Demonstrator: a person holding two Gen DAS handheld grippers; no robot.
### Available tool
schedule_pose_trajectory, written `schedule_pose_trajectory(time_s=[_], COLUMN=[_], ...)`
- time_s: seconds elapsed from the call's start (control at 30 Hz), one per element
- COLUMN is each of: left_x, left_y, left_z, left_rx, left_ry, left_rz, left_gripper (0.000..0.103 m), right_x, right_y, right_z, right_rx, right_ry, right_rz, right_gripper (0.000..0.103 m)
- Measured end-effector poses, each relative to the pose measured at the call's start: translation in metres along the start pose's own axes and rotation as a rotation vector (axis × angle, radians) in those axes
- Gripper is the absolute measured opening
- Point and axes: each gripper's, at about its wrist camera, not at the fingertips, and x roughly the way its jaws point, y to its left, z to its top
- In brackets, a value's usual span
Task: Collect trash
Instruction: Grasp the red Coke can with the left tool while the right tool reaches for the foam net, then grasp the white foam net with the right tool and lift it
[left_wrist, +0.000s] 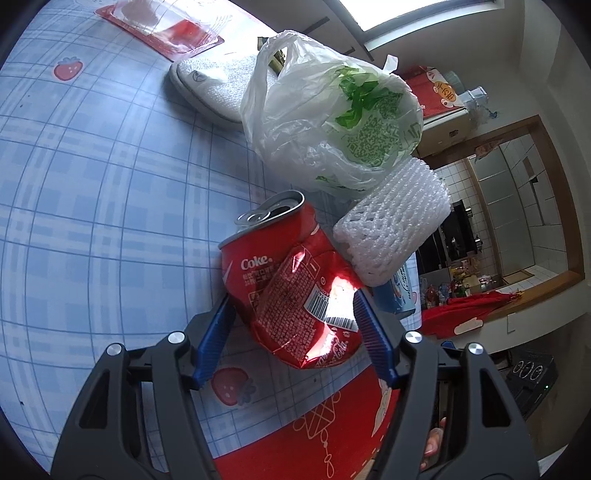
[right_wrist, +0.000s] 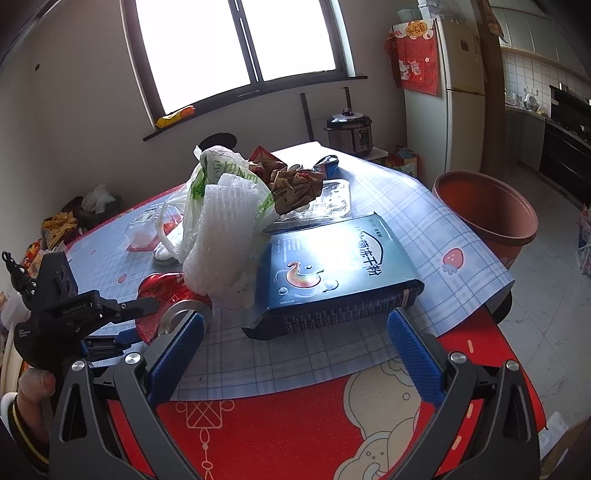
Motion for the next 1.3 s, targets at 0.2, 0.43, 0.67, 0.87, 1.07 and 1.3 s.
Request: schedule_pose_trajectory(time_s=[0.2, 0.43, 0.67, 0.87, 1.07, 1.3], left_x=[0.010, 0.007, -0.026, -0.066, -0.078, -0.082], left_y=[-0.004, -0.003, -0.023, -0.026, -0.010, -0.006], left_z=[0.001, 0.007, 0.015, 0.022, 0.021, 0.016], left_rx=[0.010, 0.036, 0.250, 0.335, 0.292, 0.282], left_ry=[0.007, -0.027, -0.179, -0.355, -0.393, -0.410], left_rz=[0.019, -0.042, 0.010, 0.082, 0.120, 0.138], left_gripper=[0.048, 0.016, 0.008, 0.008, 0.008, 0.008], right_x=[-0.002, -0.001, 0.014, 0.053, 0.077, 0.094], right_y=[-0.003, 0.004, 0.026, 0.053, 0.098, 0.093], right_z=[-0.002, -0.001, 0.010, 0.024, 0.032, 0.029], right_rx=[0.010, 0.006, -0.020, -0.014, -0.166, -0.114], right_ry=[-0.002, 0.005, 0.013, 0.035, -0.048, -0.089], right_rz=[0.000, 0.044, 0.092, 0.155, 0.034, 0.037], right_gripper=[0.098, 0.098, 0.096, 0.082, 0.079, 0.069])
